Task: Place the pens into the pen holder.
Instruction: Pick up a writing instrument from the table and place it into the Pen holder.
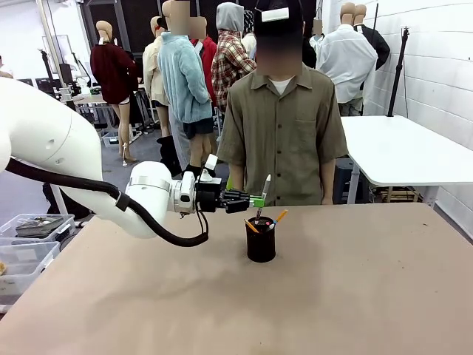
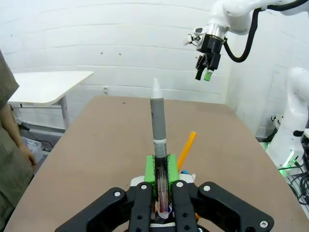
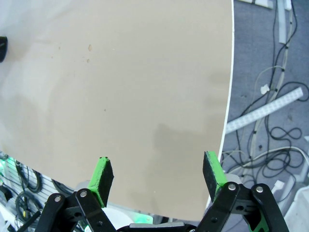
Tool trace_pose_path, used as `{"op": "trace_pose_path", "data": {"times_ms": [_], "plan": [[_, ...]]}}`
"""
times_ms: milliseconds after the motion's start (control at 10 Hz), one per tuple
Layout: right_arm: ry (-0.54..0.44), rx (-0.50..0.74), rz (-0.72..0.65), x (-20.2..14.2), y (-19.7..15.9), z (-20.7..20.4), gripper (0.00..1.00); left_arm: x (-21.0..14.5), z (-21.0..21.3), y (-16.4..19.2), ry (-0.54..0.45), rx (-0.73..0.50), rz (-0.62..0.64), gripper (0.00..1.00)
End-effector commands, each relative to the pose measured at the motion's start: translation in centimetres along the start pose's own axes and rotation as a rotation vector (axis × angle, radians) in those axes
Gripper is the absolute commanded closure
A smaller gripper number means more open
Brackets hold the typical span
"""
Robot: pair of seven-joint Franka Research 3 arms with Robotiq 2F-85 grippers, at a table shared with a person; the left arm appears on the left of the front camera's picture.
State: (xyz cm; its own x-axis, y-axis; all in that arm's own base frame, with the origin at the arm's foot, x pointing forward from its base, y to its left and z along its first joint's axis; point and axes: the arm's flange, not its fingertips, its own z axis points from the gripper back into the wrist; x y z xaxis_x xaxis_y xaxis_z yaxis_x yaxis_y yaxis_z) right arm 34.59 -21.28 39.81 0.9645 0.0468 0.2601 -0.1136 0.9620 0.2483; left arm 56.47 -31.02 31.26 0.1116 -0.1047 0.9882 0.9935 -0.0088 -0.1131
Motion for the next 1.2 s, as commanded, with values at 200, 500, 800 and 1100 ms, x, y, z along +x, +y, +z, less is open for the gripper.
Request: {"op": "trace_pose_path", "data": {"times_ms": [200, 500, 800, 1100], "plan": [[0.020, -0.011, -0.007, 0.0, 0.1, -0.1, 0.07, -1.5, -0.4, -0.2, 0.043, -0.012, -0.056, 0.83], [0.020, -0.011, -0.007, 0.0, 0.1, -0.1, 0.07, -1.5, 0.4, -0.6, 0.053, 0.017, -0.063, 0.25], [0.020, -0.011, -0.007, 0.0, 0.1, -0.1, 0.07, 2.7, 5.6, -3.4, 0.111, 0.103, -0.057, 0.25], [0.020, -0.011, -0.007, 0.0, 0.1, -0.1, 0.07, 7.0, 12.4, -6.8, 0.441, 0.254, -0.005, 0.25]]}}
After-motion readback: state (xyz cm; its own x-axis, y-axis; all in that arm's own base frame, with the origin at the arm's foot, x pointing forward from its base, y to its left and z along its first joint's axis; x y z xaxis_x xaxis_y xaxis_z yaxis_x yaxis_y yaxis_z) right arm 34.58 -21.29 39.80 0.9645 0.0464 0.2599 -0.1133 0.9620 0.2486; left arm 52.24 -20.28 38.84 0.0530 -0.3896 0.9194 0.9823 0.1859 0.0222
